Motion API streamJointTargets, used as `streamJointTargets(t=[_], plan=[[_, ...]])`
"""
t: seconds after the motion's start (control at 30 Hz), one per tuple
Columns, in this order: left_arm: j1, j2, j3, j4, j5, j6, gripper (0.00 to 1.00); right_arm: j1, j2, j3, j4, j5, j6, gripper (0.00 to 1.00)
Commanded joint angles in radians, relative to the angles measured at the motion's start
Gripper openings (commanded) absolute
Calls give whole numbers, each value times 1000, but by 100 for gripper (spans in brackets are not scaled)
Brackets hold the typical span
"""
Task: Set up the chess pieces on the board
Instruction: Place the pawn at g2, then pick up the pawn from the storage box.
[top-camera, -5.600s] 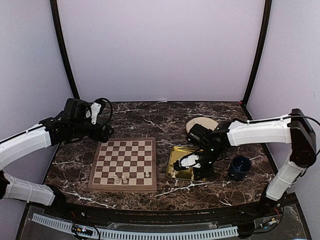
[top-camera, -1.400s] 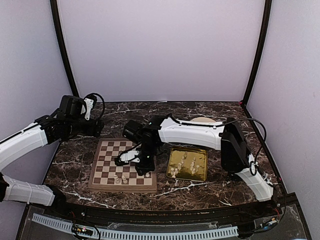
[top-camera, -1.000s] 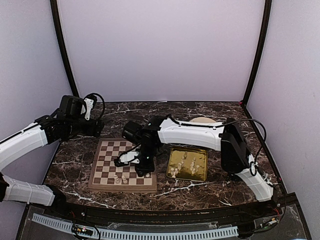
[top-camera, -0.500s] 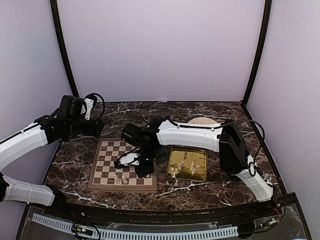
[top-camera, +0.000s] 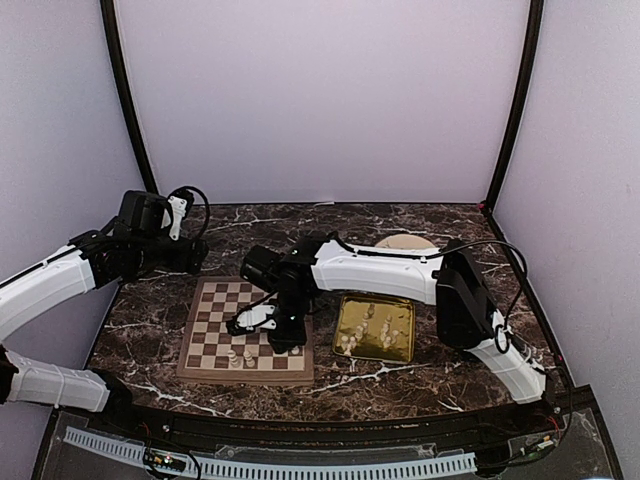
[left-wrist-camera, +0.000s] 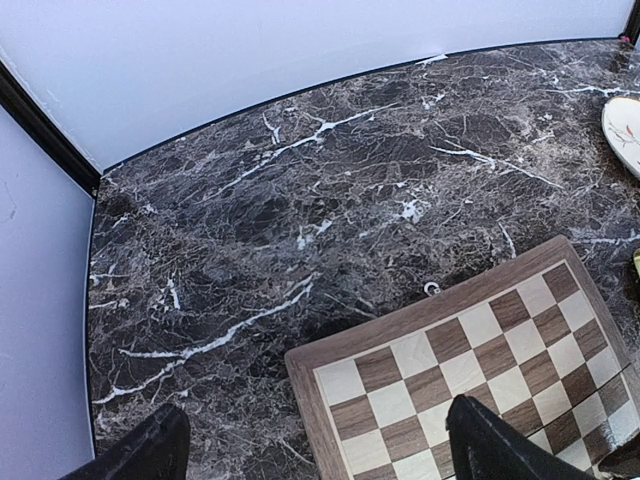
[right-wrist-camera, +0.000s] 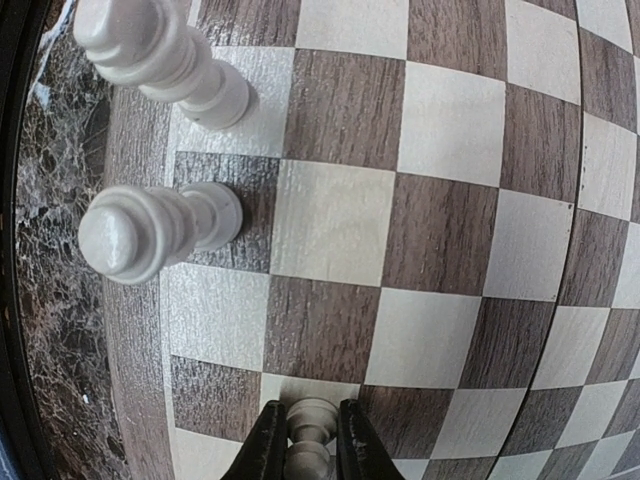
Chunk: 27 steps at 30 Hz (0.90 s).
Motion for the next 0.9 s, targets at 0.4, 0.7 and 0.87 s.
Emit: streamJointTargets(t=[0.4,0.7,0.87], plan=[[7,-2,-12,8,4,6,92,6,-58,59,-11,24,14,40],[8,-9,-32,38,16,-20,99,-73,-313,-167,48,21,3,41],[13,-25,-34,86,137,-47,99,-179,-514,-459,182,40,0,40]])
